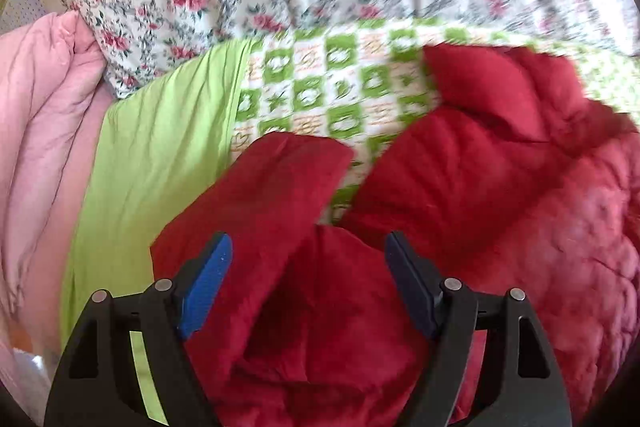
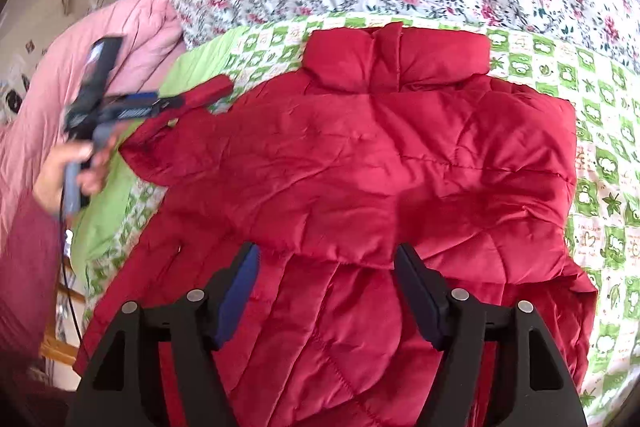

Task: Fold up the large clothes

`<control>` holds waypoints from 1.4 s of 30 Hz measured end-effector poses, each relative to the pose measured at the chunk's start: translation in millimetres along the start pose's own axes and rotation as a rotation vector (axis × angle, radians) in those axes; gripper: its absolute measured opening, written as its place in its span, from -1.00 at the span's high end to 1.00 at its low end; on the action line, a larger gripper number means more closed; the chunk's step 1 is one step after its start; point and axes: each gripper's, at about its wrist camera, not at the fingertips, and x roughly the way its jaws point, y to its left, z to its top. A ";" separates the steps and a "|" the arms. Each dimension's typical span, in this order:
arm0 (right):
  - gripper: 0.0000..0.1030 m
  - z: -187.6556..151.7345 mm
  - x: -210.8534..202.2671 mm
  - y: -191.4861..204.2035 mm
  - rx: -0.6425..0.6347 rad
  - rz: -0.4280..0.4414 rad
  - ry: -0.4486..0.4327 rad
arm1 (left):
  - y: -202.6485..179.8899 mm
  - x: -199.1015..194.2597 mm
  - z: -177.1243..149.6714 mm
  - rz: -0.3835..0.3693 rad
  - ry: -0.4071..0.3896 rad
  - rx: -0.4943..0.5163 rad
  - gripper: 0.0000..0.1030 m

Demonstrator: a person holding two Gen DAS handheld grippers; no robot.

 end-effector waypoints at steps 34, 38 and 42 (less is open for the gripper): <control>-0.39 -10.1 -21.3 -9.9 0.077 0.051 -0.046 | -75.0 -140.5 -26.7 -0.514 -0.362 -0.165 0.79; -0.39 -12.8 -32.5 -31.3 0.146 -0.029 -0.069 | -112.3 -140.8 -25.8 -0.574 -0.356 -0.126 0.79; -0.42 -18.6 -49.1 -80.1 0.354 0.029 -0.130 | -157.0 -129.4 -30.6 -0.618 -0.325 -0.080 0.79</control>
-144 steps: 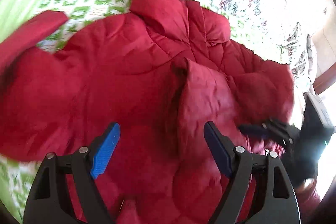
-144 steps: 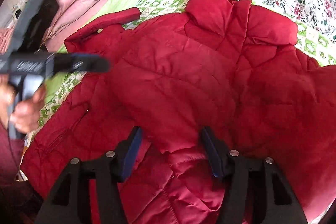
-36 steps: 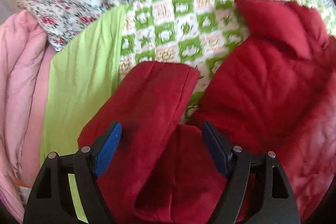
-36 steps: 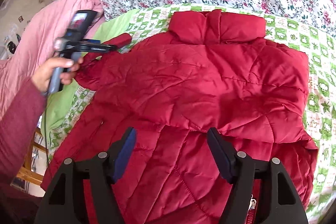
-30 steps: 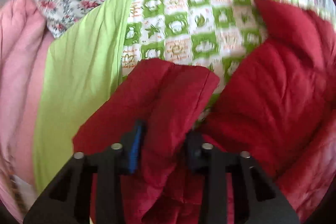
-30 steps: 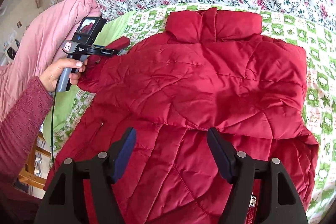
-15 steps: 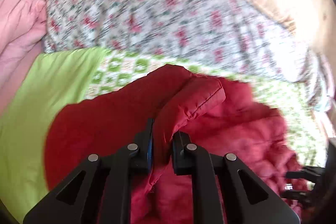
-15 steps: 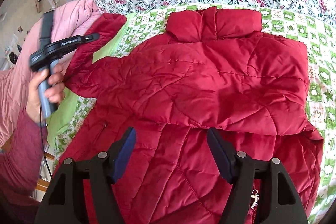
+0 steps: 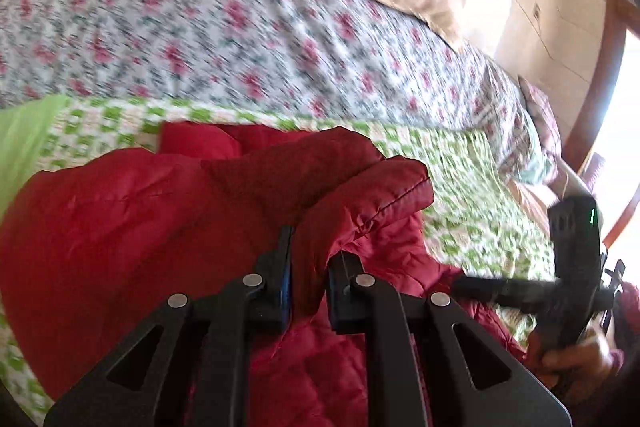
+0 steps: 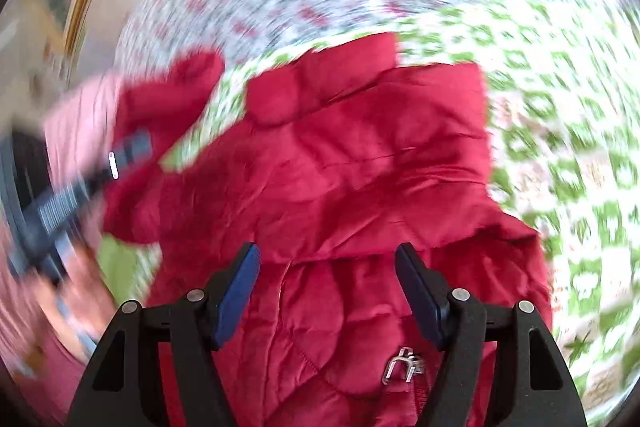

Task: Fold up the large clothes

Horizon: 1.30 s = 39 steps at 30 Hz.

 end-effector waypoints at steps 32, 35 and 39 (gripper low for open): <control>0.82 45.5 70.7 -38.5 0.261 0.235 0.057 | -8.2 -4.3 -62.0 -0.001 0.113 0.033 0.27; 0.83 49.8 61.7 -30.7 0.212 0.198 0.033 | 23.0 -26.2 -51.8 0.112 0.043 -0.037 0.27; 0.83 54.8 44.5 -17.0 0.145 0.171 0.003 | 79.1 -33.3 -39.0 0.211 0.017 -0.166 0.27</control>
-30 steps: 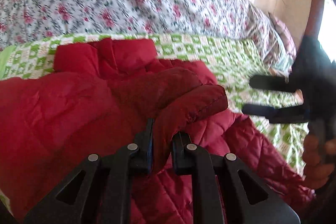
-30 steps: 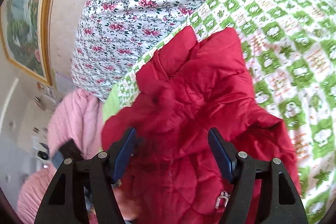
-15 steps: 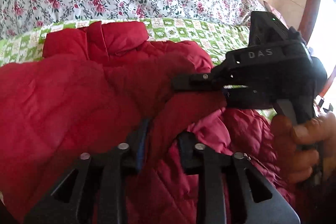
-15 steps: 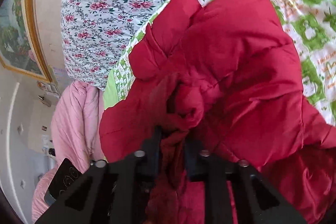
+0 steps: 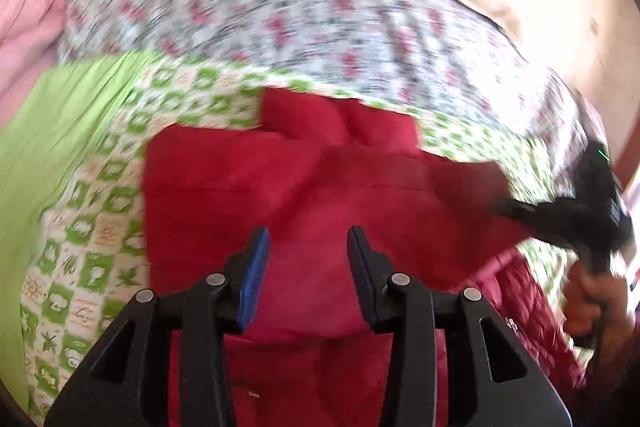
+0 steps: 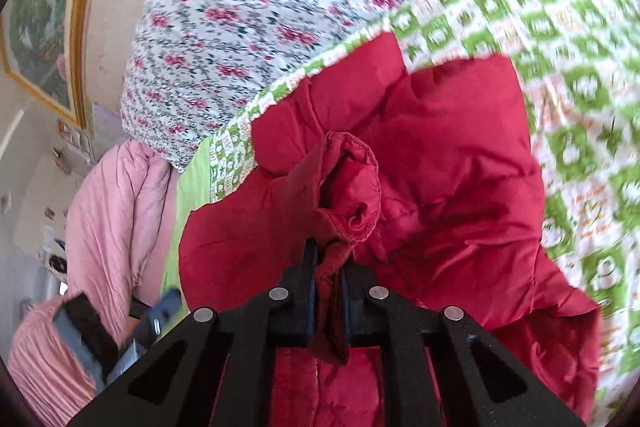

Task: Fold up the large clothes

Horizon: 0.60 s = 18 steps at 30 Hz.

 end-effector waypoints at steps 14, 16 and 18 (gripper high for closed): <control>0.86 0.1 -25.6 -21.0 -0.108 -0.227 -0.049 | 15.2 56.5 -16.5 0.047 0.127 0.079 0.26; 0.86 -4.2 -10.5 -40.0 -0.080 -0.251 -0.020 | 15.1 57.7 -20.7 0.052 0.134 0.095 0.26; 0.86 -9.6 3.4 -53.4 -0.074 -0.265 0.003 | 16.0 59.1 -20.3 0.050 0.137 0.097 0.26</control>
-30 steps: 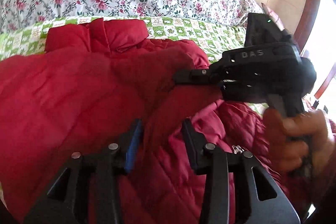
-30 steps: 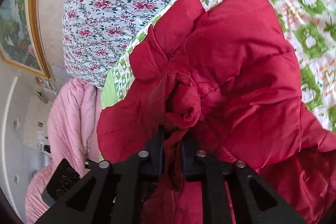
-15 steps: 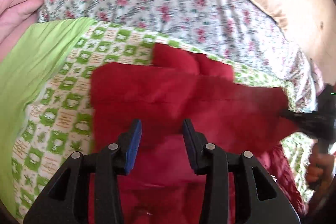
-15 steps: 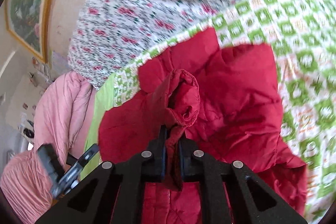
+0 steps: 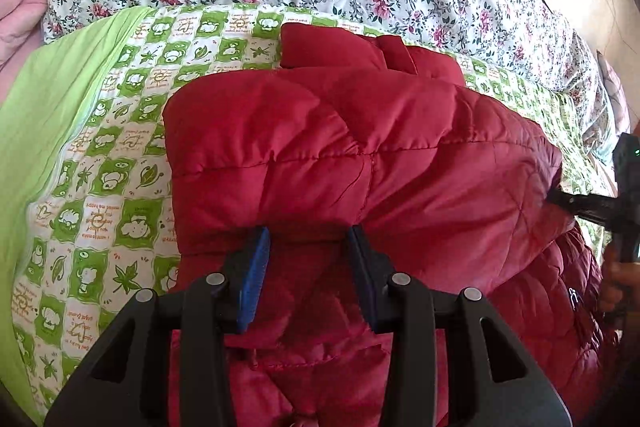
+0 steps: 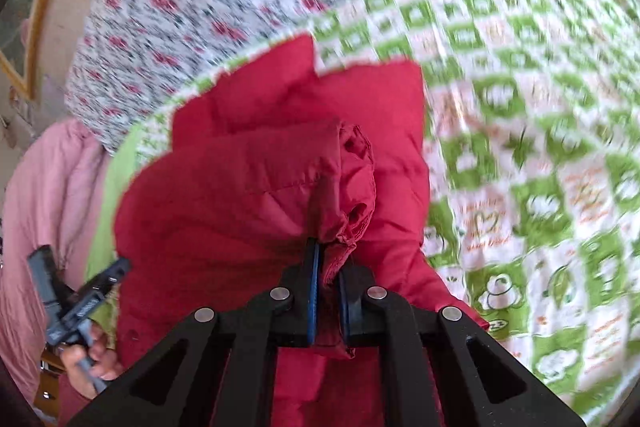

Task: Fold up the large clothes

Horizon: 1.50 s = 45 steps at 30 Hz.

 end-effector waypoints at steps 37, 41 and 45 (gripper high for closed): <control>0.24 -5.5 53.3 69.8 -0.344 -0.283 0.020 | -8.0 -3.7 33.0 0.051 -0.015 0.022 0.17; 0.23 -5.4 49.1 67.2 -0.325 -0.255 0.021 | 4.2 37.1 26.0 0.058 0.093 0.015 0.14; 0.23 -4.5 41.8 63.9 -0.297 -0.235 0.038 | 2.5 39.2 20.2 0.077 0.085 0.035 0.13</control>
